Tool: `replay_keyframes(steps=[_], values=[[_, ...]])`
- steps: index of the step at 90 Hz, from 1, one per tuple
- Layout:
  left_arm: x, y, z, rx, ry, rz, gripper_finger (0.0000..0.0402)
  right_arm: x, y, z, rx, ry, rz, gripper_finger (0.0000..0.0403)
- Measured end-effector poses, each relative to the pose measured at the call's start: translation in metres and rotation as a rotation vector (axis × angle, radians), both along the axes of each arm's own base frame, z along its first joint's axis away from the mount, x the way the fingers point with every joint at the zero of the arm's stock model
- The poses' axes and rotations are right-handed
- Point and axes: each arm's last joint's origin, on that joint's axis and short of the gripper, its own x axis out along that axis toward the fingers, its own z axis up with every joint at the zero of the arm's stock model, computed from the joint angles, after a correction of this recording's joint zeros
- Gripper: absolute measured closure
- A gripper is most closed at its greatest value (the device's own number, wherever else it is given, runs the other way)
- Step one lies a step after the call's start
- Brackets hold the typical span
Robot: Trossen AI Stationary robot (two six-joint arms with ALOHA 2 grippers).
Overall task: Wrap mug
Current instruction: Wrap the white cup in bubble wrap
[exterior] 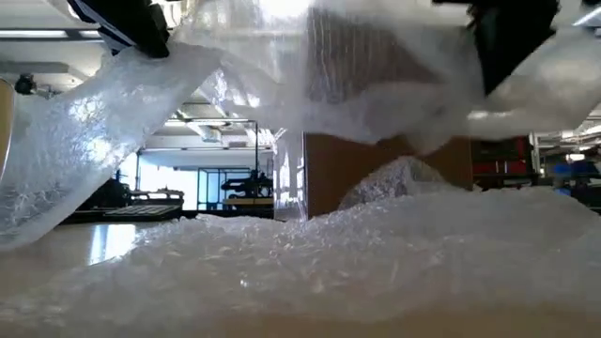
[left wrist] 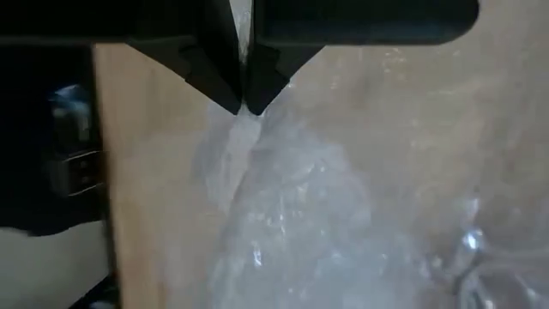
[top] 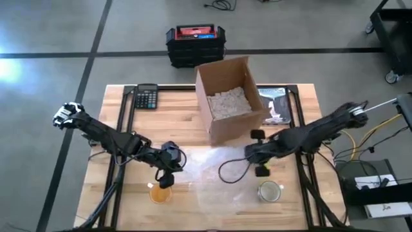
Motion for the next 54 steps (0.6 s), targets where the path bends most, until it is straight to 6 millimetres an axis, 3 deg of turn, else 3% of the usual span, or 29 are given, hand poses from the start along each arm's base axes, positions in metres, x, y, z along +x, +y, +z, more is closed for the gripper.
replay_keyframes(steps=[10,20,43,54], values=[[0.0,-0.004,0.004,-0.111,0.001,-0.078,0.0402,-0.013,0.0,0.012,0.221,0.011,0.043,0.0397],[-0.004,-0.003,0.001,-0.107,0.051,-0.083,0.0402,-0.023,-0.001,0.004,0.285,0.056,0.07,0.0396],[-0.001,0.0,-0.026,0.017,0.144,-0.012,0.0402,-0.034,-0.013,-0.052,0.013,0.141,-0.091,0.0395],[0.008,-0.003,-0.038,0.029,0.166,-0.011,0.04,-0.033,-0.014,-0.064,-0.02,0.16,-0.108,0.0377]])
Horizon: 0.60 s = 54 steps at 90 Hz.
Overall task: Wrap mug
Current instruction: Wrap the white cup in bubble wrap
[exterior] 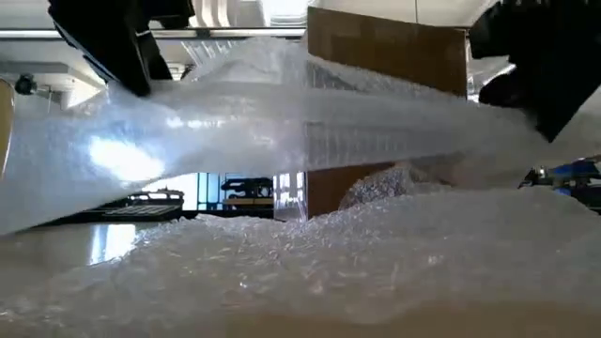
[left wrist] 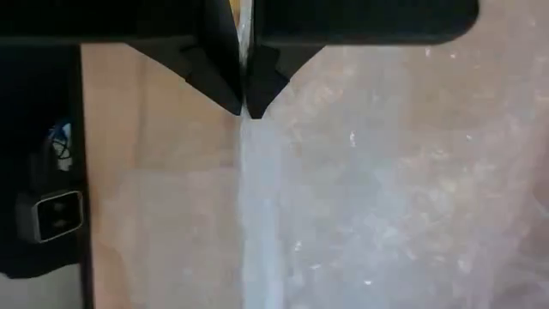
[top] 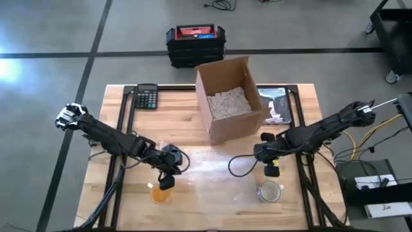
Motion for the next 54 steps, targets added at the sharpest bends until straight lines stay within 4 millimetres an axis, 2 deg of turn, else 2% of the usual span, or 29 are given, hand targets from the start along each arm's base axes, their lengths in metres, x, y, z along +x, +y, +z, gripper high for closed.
replay_keyframes(steps=[8,16,30,43,54], values=[[0.006,-0.003,-0.01,0.005,0.027,-0.002,0.0382,0.001,0.001,-0.002,0.008,0.005,0.003,0.0344],[0.01,-0.004,-0.024,0.028,0.093,0.007,0.0345,0.002,0.001,0.001,0.038,0.015,0.011,0.0299],[0.009,-0.001,-0.041,0.083,0.252,0.006,0.026,0.006,0.0,0.024,0.117,0.036,0.01,0.0221],[0.006,0.005,-0.025,0.066,0.373,0.062,0.0198,0.011,0.002,0.049,0.184,-0.005,0.03,0.0171],[0.011,0.003,0.007,0.018,0.282,0.076,0.0167,0.016,0.004,0.059,0.189,-0.077,0.065,0.0147]])
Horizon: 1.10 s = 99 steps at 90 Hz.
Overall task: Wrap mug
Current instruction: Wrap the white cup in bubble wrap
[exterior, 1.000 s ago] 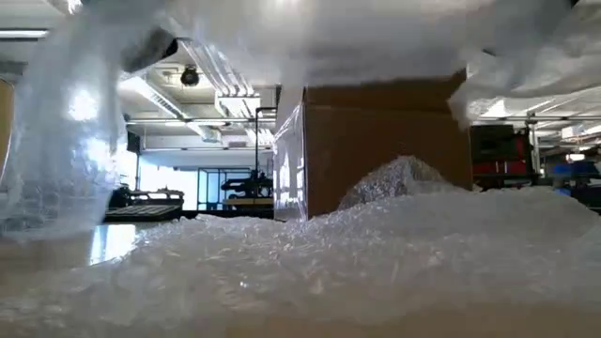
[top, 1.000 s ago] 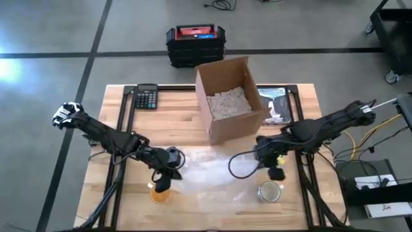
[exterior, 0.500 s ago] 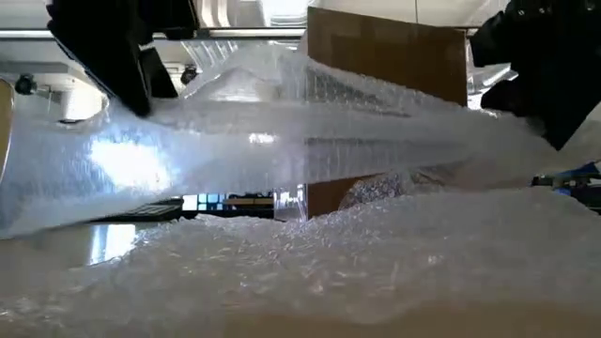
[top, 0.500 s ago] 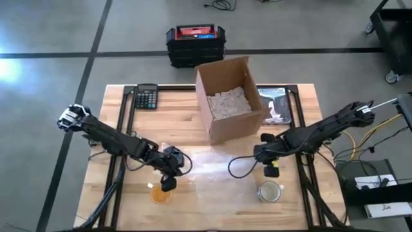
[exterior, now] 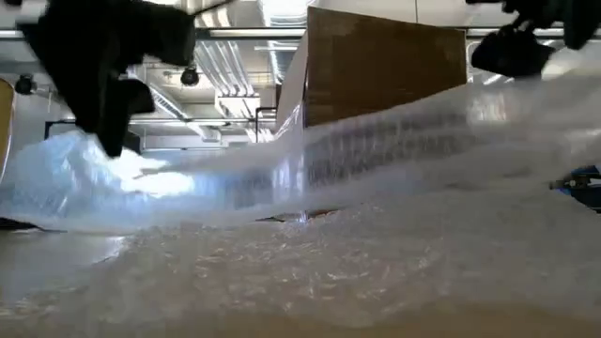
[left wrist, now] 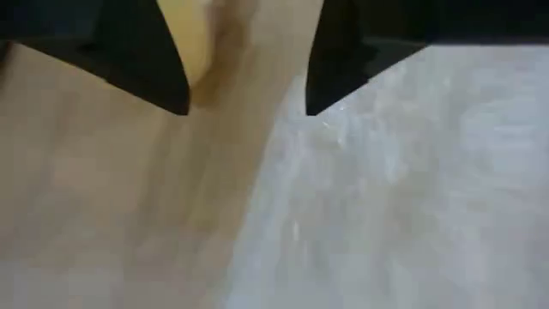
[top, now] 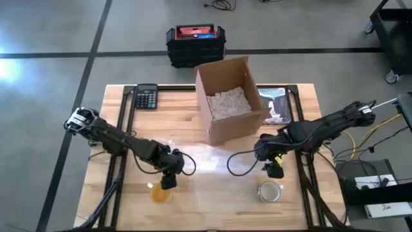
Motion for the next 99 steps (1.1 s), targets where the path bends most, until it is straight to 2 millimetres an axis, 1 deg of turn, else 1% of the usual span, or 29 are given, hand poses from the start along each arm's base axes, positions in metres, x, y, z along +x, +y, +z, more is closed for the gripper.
replay_keyframes(steps=[7,15,21,28,36,40,50,59,62,66,76,82,88,99], values=[[0.002,-0.001,0.02,-0.02,-0.089,0.001,0.0156,0.003,0.0,-0.005,-0.018,-0.005,0.001,0.0139],[0.001,-0.002,0.035,0.007,-0.169,-0.018,0.015,0.005,0.001,-0.014,-0.033,0.001,-0.002,0.0134],[0.0,0.0,0.041,0.086,-0.225,-0.011,0.0149,0.008,0.001,-0.023,-0.043,-0.006,0.004,0.0133],[0.0,0.004,0.042,0.214,-0.277,0.039,0.0152,0.012,0.002,-0.033,-0.056,-0.039,0.007,0.0137],[0.004,0.013,0.035,0.379,-0.303,0.114,0.0161,0.019,0.003,-0.042,-0.091,-0.09,0.021,0.0146],[0.008,0.017,0.03,0.433,-0.314,0.145,0.0167,0.022,0.003,-0.046,-0.121,-0.117,0.022,0.0152],[0.021,0.028,0.009,0.475,-0.303,0.172,0.0183,0.029,0.002,-0.052,-0.216,-0.166,0.018,0.0168],[0.033,0.031,-0.007,0.487,-0.285,0.15,0.0197,0.033,0.001,-0.057,-0.286,-0.168,0.019,0.0182],[0.036,0.03,-0.012,0.472,-0.273,0.124,0.0201,0.034,0.001,-0.059,-0.297,-0.167,0.018,0.0187],[0.04,0.026,-0.018,0.407,-0.256,0.068,0.0207,0.035,0.001,-0.062,-0.302,-0.155,0.02,0.0192],[0.045,0.008,-0.022,0.126,-0.239,-0.086,0.0223,0.036,0.002,-0.065,-0.31,-0.142,0.034,0.0202],[0.045,-0.005,-0.02,-0.003,-0.232,-0.141,0.0233,0.037,0.002,-0.067,-0.315,-0.14,0.045,0.0205],[0.042,-0.018,-0.017,-0.06,-0.224,-0.169,0.0243,0.037,0.002,-0.067,-0.321,-0.143,0.06,0.0208],[0.037,-0.036,-0.004,-0.086,-0.259,-0.212,0.0258,0.038,0.002,-0.066,-0.323,-0.165,0.081,0.0206]])
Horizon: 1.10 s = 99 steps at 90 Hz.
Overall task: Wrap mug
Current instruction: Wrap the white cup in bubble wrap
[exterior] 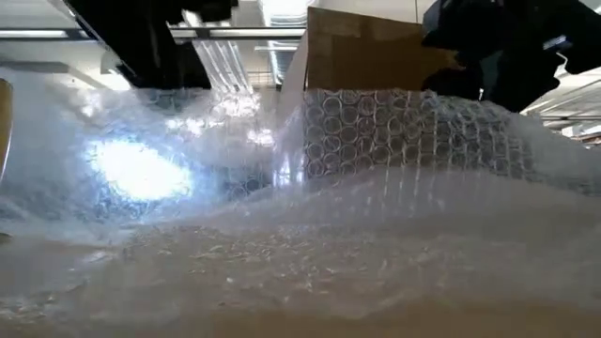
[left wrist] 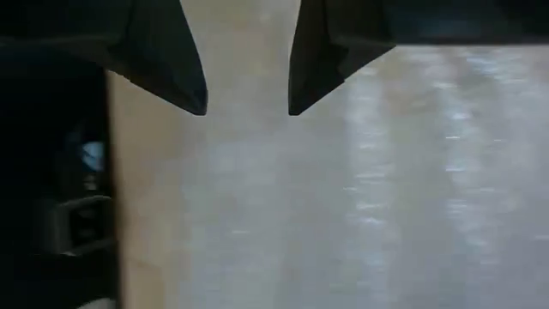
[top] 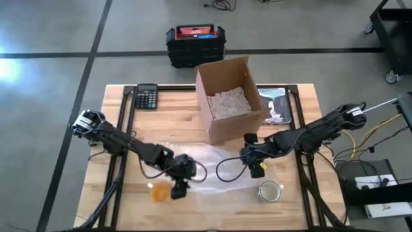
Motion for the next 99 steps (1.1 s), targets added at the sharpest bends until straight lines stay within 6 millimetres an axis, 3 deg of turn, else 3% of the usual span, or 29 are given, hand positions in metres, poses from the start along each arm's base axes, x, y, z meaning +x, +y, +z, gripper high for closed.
replay_keyframes(steps=[9,21,36,50,69,99], values=[[0.001,-0.007,0.01,0.012,-0.044,-0.001,0.0269,0.0,0.001,0.008,0.038,0.009,0.028,0.0198],[0.003,-0.007,0.016,0.029,-0.07,0.019,0.0282,-0.008,0.009,0.036,0.202,0.077,0.041,0.0179],[0.0,-0.005,0.01,0.074,-0.055,0.06,0.0294,-0.033,0.03,0.051,0.368,0.251,-0.002,0.0154],[-0.001,-0.005,0.005,0.083,-0.048,0.077,0.0299,-0.059,0.055,0.045,0.33,0.394,-0.072,0.0139],[0.0,-0.005,0.007,0.091,-0.077,0.089,0.0295,-0.061,0.072,0.033,0.102,0.271,-0.113,0.0139],[0.002,-0.01,0.0,0.101,-0.065,0.082,0.0279,-0.05,0.086,0.004,0.091,0.381,-0.156,0.0225]])
